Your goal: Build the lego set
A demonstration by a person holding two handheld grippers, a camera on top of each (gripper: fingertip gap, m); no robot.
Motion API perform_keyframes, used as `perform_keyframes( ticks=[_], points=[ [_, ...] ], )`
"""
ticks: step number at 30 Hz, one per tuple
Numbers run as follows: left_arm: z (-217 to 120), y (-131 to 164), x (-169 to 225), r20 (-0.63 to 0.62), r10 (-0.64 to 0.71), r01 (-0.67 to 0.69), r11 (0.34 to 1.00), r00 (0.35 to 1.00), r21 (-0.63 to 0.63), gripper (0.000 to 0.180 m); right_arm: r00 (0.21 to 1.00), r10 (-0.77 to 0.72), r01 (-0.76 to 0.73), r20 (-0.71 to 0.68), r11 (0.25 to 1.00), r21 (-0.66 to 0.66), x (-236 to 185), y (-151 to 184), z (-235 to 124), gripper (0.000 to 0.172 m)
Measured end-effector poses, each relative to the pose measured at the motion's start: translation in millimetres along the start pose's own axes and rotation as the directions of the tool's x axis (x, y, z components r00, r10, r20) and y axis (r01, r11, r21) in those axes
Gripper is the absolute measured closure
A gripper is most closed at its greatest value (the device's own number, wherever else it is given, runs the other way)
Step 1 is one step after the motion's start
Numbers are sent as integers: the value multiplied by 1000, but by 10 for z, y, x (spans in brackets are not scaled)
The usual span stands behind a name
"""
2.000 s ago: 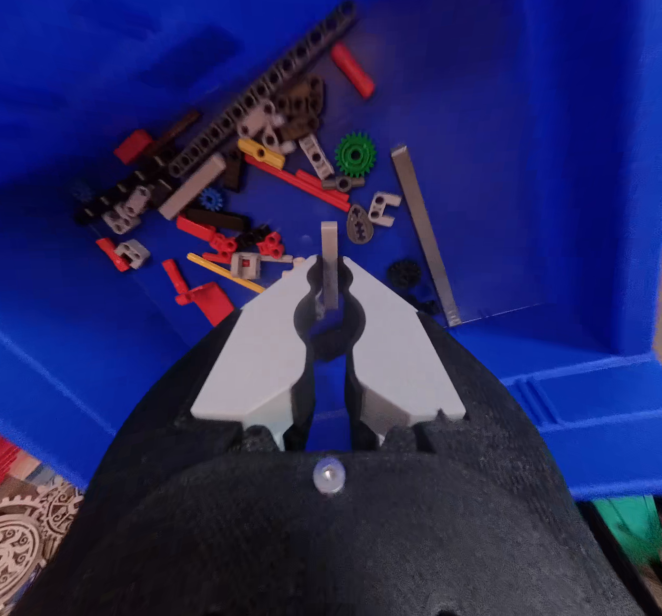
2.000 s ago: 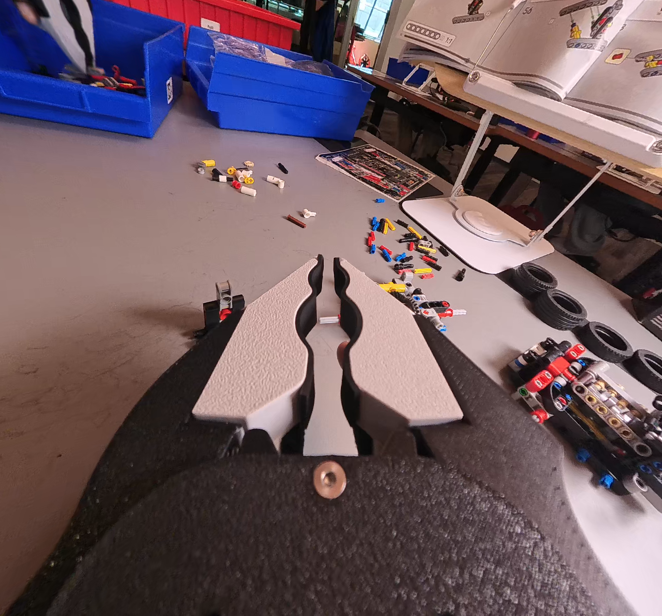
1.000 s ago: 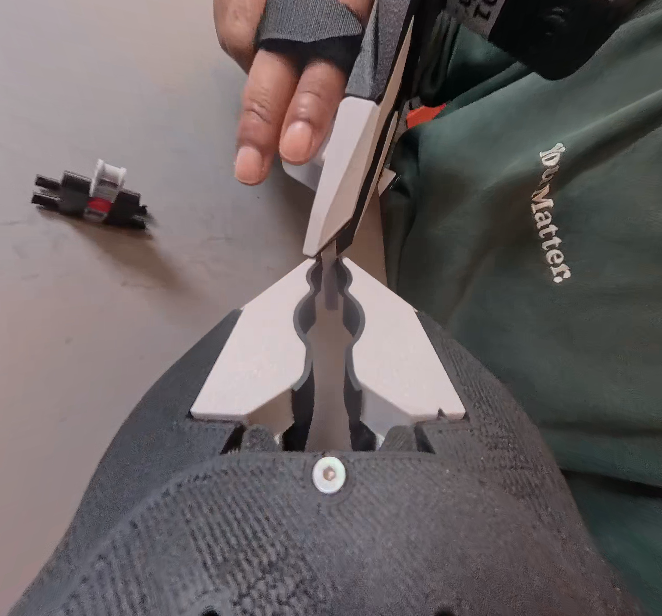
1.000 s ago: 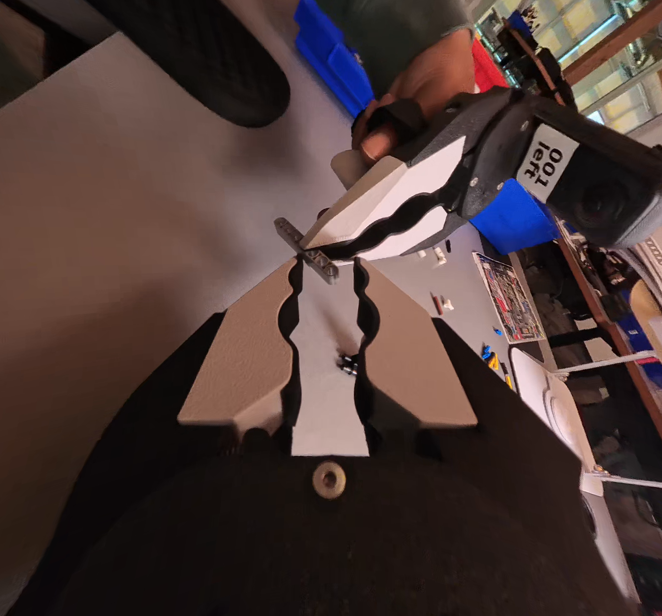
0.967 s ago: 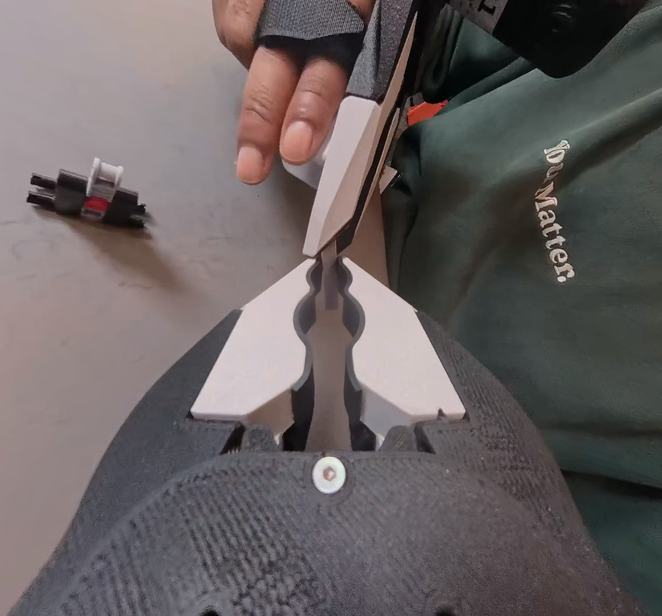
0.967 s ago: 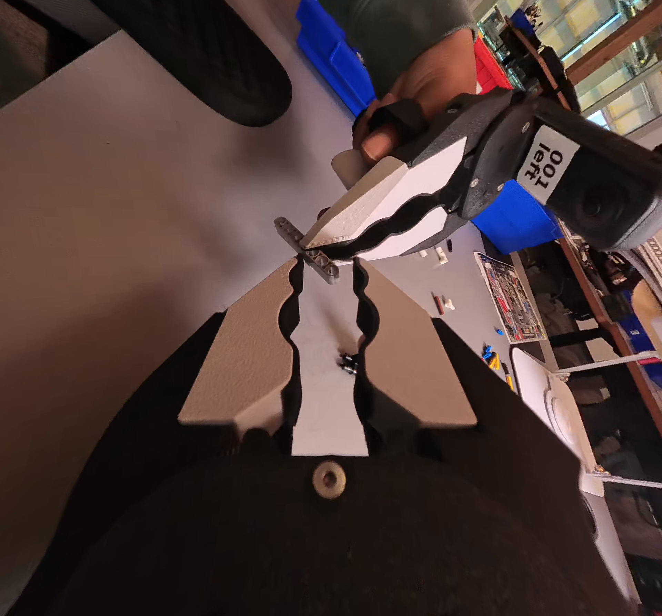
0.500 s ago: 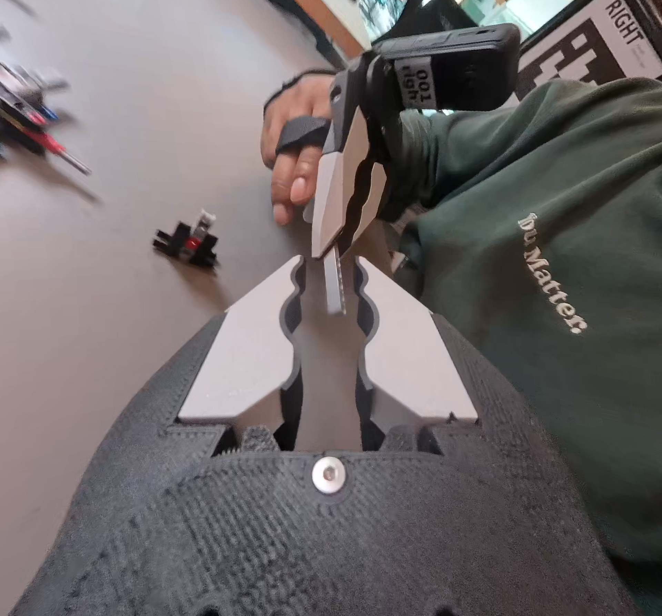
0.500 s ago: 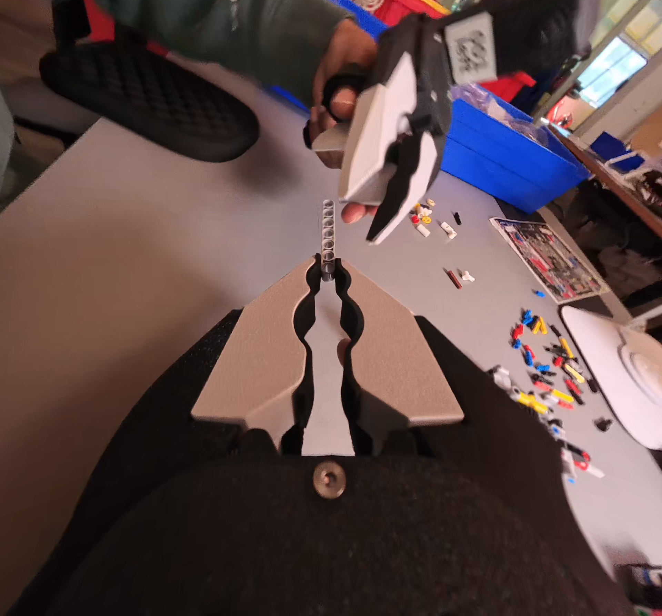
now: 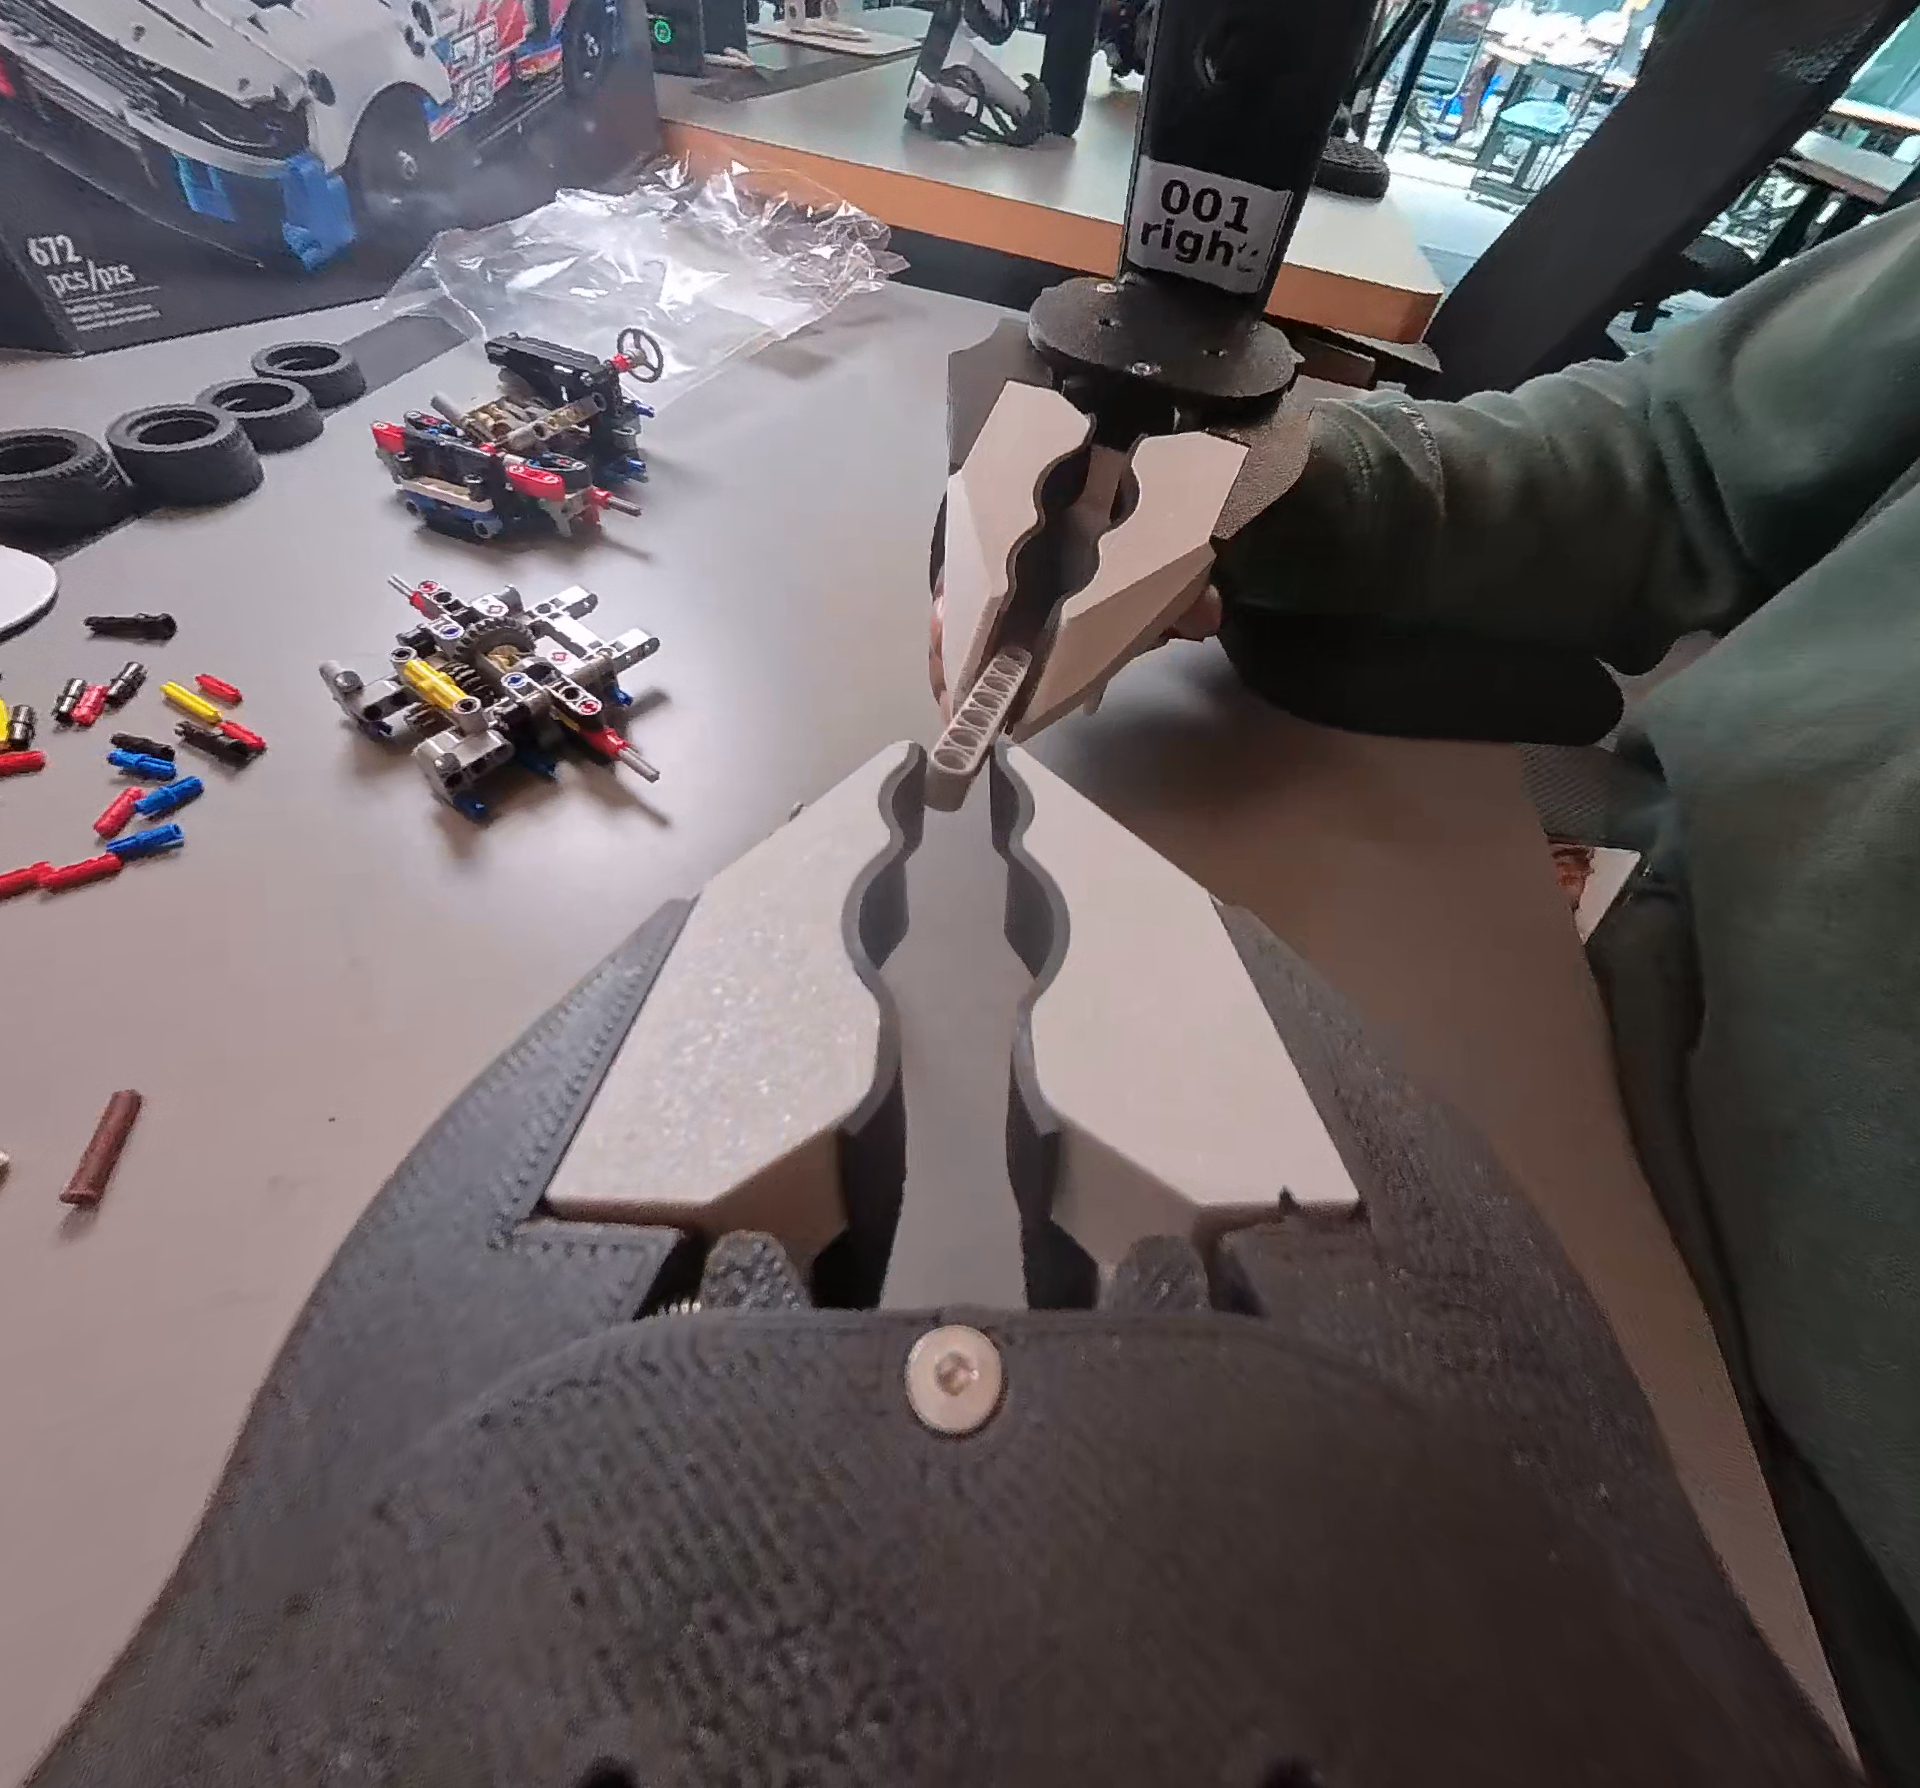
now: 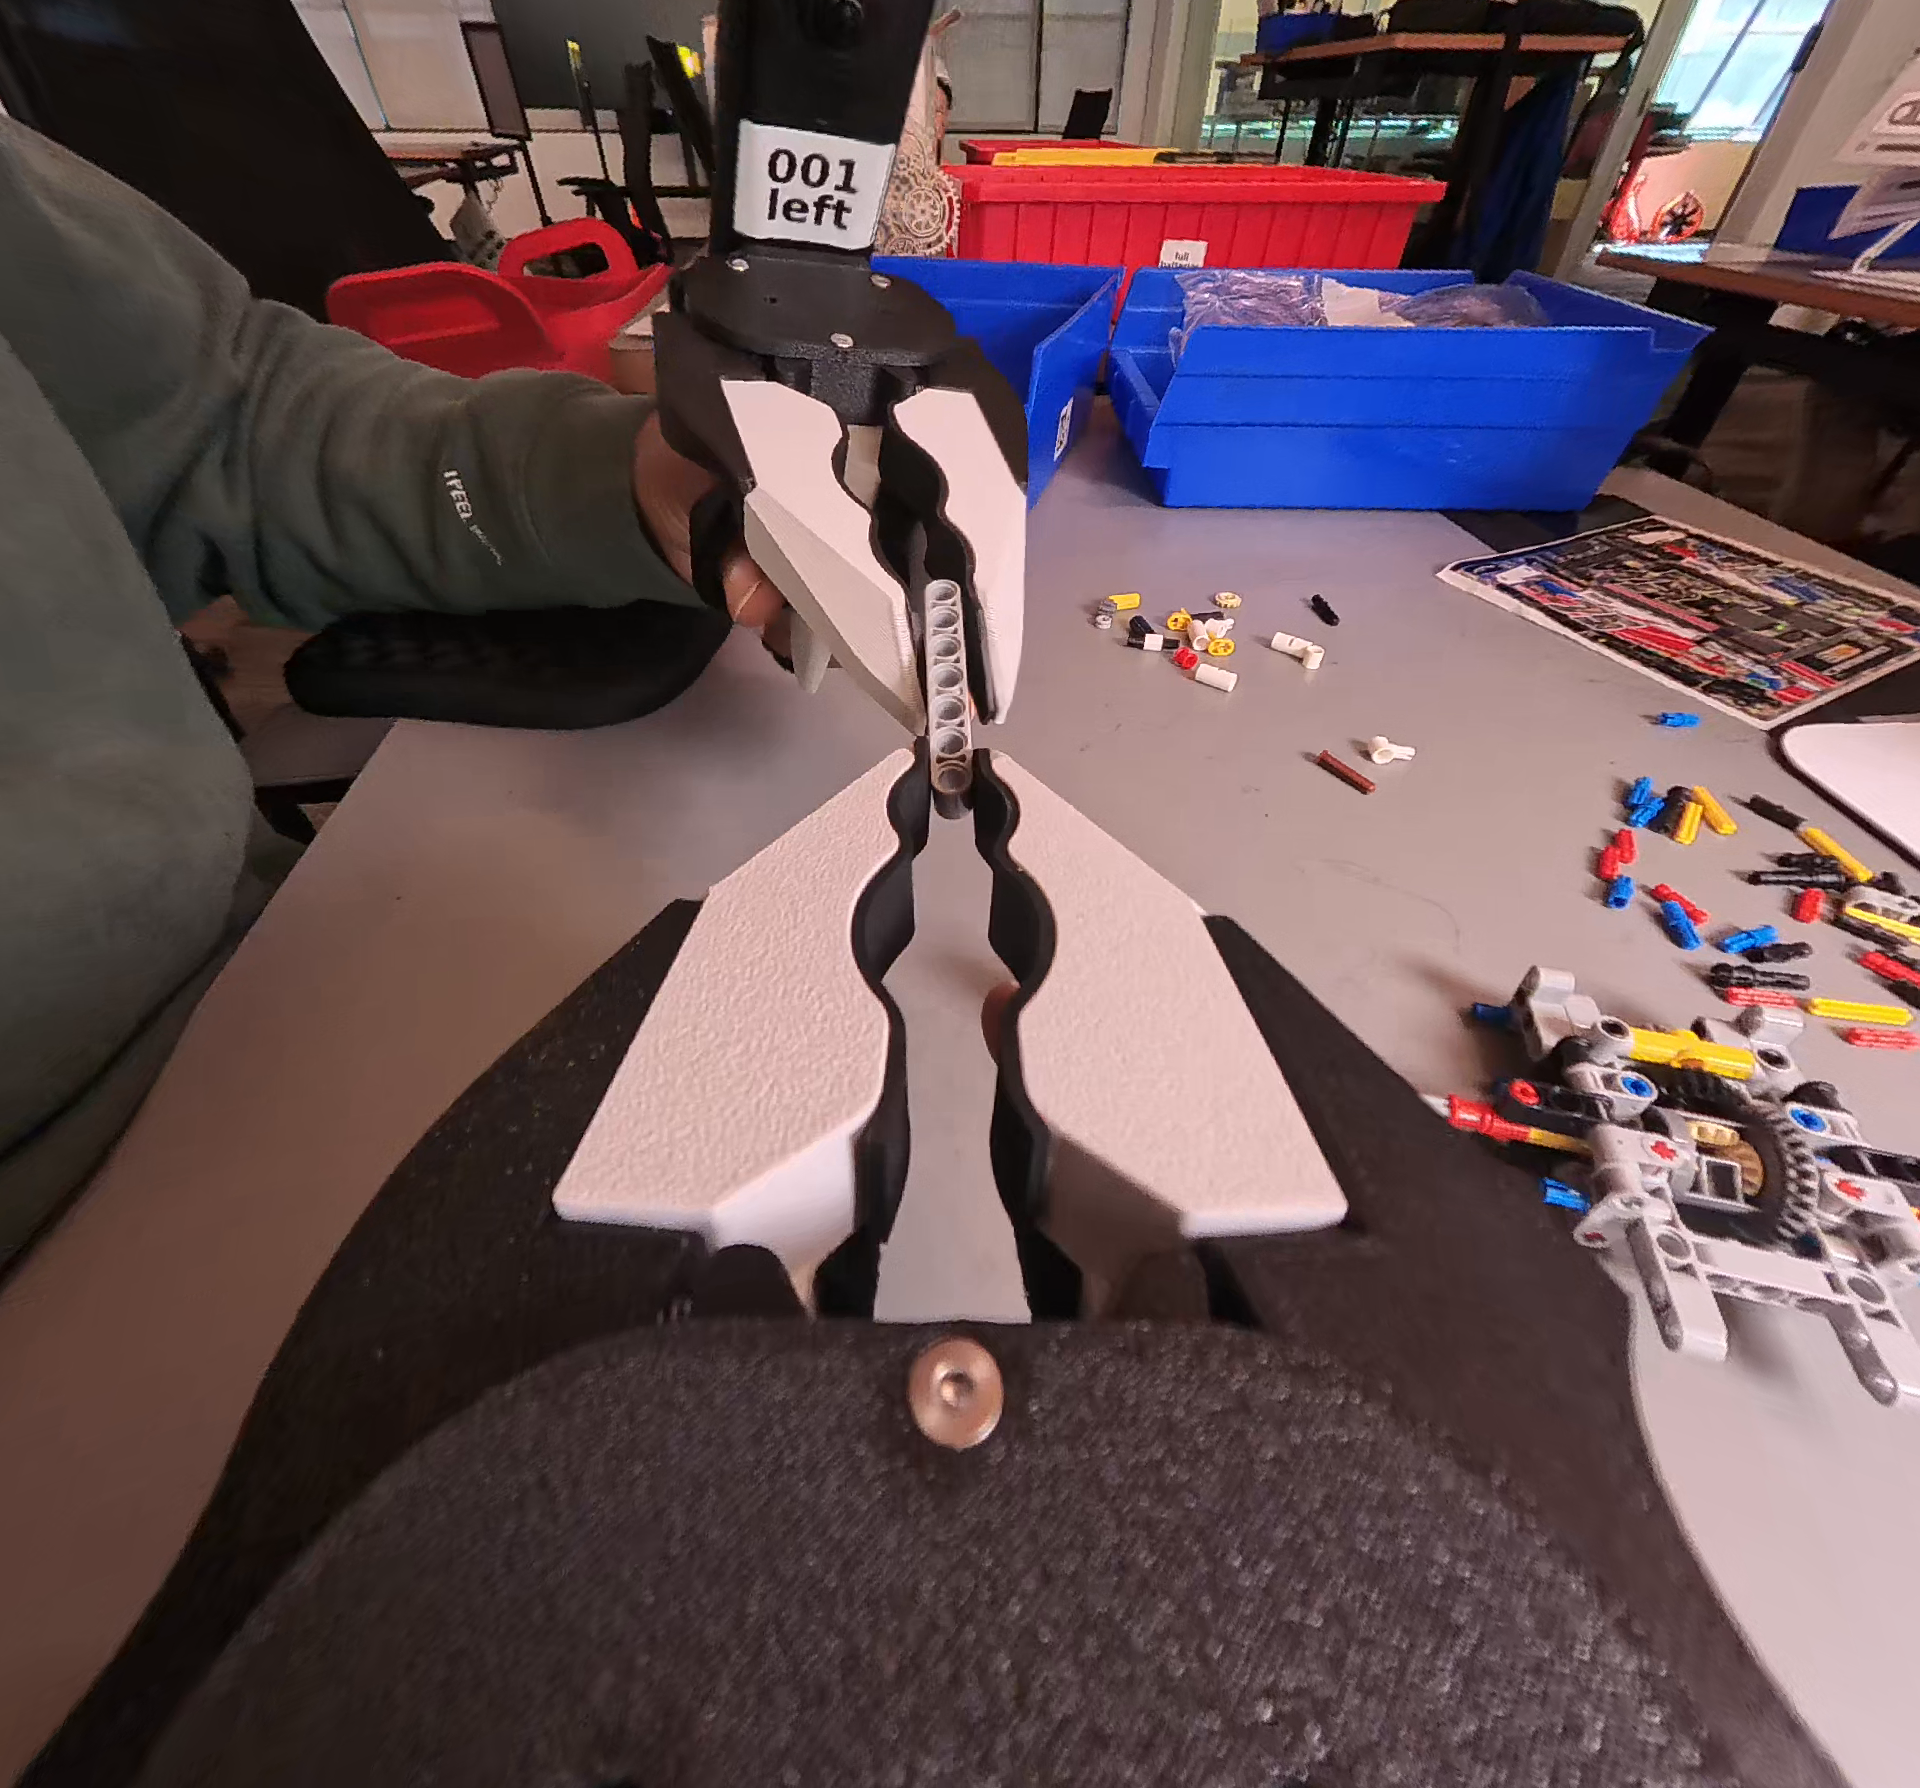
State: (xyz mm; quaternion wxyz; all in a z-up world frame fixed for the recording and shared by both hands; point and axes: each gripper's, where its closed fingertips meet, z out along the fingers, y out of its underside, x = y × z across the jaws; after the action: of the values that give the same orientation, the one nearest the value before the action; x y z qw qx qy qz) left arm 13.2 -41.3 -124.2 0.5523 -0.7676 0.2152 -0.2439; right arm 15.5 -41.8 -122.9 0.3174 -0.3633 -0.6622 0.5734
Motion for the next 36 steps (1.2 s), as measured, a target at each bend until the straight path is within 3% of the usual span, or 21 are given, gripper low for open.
perform_keyframes(
  ticks=[19, 29, 36],
  points=[
    [-34, 300, -104, -51, -46, 48, 998, 998, 38, 180, 995, 78, -72, 62, 993, -90, -4, 255, 15, 167],
    [-62, 263, -102, -79, -52, 57, 996, 996, 64, 159, 992, 100, -93, 76, 992, -81, -2, 244, 0, 167],
    [-50, 274, -58, -83, -8, 12, 998, 997, 54, 170, 994, 80, -73, 68, 992, -101, -17, 271, 20, 167]
  ],
)
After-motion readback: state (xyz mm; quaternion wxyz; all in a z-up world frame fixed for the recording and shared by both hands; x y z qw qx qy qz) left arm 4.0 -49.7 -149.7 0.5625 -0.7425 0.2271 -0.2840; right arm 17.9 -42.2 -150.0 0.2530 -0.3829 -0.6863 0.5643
